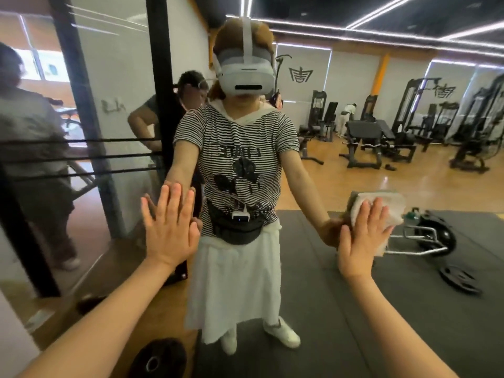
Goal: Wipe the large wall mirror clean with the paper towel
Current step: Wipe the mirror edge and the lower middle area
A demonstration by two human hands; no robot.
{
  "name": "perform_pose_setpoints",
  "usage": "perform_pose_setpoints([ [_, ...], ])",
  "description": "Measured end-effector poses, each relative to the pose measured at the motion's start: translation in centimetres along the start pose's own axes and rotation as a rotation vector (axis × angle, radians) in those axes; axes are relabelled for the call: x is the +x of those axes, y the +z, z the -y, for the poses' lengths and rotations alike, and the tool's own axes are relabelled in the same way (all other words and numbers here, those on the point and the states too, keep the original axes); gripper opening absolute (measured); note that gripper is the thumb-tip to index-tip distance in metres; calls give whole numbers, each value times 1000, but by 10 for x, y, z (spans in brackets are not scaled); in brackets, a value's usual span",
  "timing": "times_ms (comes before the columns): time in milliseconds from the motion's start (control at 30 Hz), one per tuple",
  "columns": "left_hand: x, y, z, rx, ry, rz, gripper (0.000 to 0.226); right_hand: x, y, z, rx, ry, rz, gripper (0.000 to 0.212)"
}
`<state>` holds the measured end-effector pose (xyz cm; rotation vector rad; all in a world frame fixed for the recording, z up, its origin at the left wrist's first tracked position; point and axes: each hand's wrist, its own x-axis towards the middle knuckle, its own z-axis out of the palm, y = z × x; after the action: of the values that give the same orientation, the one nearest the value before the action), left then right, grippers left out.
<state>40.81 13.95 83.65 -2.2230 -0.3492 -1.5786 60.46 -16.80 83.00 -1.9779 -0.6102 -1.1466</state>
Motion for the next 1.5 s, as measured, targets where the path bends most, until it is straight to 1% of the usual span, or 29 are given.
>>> perform_pose_setpoints([
  [100, 0, 3, 0, -13, 15, -42, 69, -9, 22, 43, 38, 208, -90, 69],
  [133, 0, 4, 0, -14, 16, -46, 68, -13, 29, 64, 55, 235, -96, 69],
  [167, 0, 4, 0, -12, 16, -45, 65, -19, 36, 86, 73, 220, -83, 68],
  [233, 0, 4, 1, -9, 17, -35, 62, -36, 49, 125, 72, 95, -15, 64],
  [300, -1, 4, 2, -12, 18, -30, 61, -49, 57, 143, 46, -14, 43, 62],
  [367, -2, 5, 2, -17, 17, -34, 60, -47, 54, 132, -12, -96, 67, 56],
  [433, -2, 5, 2, -31, 16, -40, 60, -40, 44, 104, -92, -154, 70, 52],
  [467, -2, 5, 2, -35, 15, -44, 60, -35, 38, 88, -109, -132, 59, 52],
  [533, -2, 5, 1, -40, 13, -44, 60, -24, 25, 59, -92, -4, 17, 51],
  [600, -2, 6, 1, -39, 11, -49, 60, -17, 18, 45, -63, 97, -20, 56],
  [667, -2, 7, 1, -39, 10, -56, 60, -16, 21, 52, -5, 147, -49, 57],
  [733, -2, 7, 1, -35, 9, -55, 60, -14, 31, 78, 88, 295, -91, 59],
  [800, -2, 7, 1, -35, 3, -46, 59, -12, 42, 115, 119, 433, -115, 61],
  [833, -2, 7, 0, -38, -2, -41, 59, -15, 48, 135, 104, 409, -99, 62],
  [867, -2, 6, 1, -39, -4, -38, 59, -22, 55, 154, 66, 306, -75, 63],
  [967, -3, 5, 2, -27, 5, -17, 60, -58, 72, 203, 42, -154, 60, 76],
  [1000, -3, 5, 2, -25, 8, -12, 60, -65, 75, 207, 23, -255, 82, 79],
  [1100, -3, 4, 2, -46, 7, -17, 59, -59, 75, 180, -109, -421, 103, 82],
  [1167, -2, 3, 2, -56, 5, -22, 59, -48, 67, 154, -159, -470, 104, 80],
  [1233, -1, 3, 2, -66, 1, -22, 59, -41, 56, 131, -170, -436, 73, 76],
  [1300, -2, 3, 2, -64, -1, -30, 59, -33, 45, 105, -176, -341, 3, 76],
  [1367, -2, 4, 1, -65, -2, -37, 59, -23, 32, 79, -156, -170, -32, 76],
  [1400, -2, 4, 0, -67, -4, -36, 59, -19, 26, 72, -128, -79, -40, 71],
  [1467, -2, 4, 0, -66, -8, -36, 59, -15, 23, 75, -68, 56, -60, 60],
  [1500, -2, 4, 0, -63, -8, -35, 60, -15, 25, 84, -27, 103, -72, 59],
])
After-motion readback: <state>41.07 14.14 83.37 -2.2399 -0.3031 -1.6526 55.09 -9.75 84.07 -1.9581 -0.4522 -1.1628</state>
